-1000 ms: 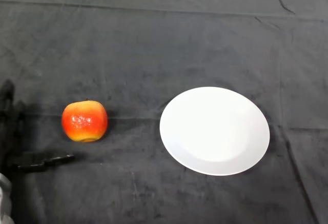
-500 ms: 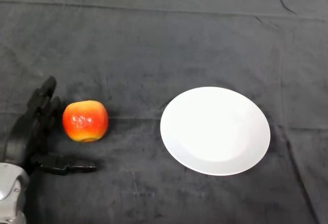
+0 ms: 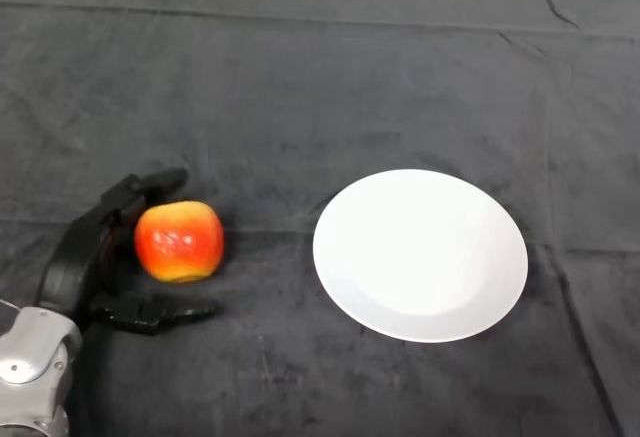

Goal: Move the apple to the plate

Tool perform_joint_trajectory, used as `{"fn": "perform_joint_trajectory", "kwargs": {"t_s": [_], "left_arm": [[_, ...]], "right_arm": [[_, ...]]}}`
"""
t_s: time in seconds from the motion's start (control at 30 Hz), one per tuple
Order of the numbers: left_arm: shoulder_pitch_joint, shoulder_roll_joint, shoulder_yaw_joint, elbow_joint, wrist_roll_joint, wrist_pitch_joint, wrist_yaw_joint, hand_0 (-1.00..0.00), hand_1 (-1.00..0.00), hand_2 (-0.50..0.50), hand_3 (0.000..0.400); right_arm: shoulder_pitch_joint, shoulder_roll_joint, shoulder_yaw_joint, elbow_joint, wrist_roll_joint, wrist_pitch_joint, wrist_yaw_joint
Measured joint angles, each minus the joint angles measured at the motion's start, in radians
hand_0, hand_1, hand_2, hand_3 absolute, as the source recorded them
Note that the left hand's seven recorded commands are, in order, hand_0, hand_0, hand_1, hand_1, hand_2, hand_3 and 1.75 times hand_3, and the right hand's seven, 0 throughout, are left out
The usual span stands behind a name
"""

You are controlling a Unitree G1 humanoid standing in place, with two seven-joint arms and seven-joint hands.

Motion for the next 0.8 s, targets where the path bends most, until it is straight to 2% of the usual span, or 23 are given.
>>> {"fn": "perform_joint_trajectory", "kwargs": {"t_s": [0.13, 0.37, 0.67, 0.8], "left_arm": [[-0.011, -0.010, -0.030, 0.000, 0.016, -0.001, 0.026, -1.00, -0.98, -0.01, 0.400], [-0.026, -0.026, -0.074, 0.001, 0.036, -0.017, 0.048, -1.00, -1.00, 0.00, 0.400], [-0.061, -0.110, -0.165, 0.001, 0.042, -0.058, 0.050, -1.00, -1.00, 0.00, 0.400], [-0.066, -0.114, -0.188, 0.001, 0.037, -0.087, 0.052, -1.00, -1.00, 0.00, 0.400]], "right_arm": [[0.000, 0.000, 0.0000, 0.000, 0.0000, 0.000, 0.0000], [0.000, 0.000, 0.0000, 0.000, 0.0000, 0.000, 0.0000], [0.000, 0.000, 0.0001, 0.000, 0.0000, 0.000, 0.0000], [0.000, 0.000, -0.0001, 0.000, 0.0000, 0.000, 0.0000]]}}
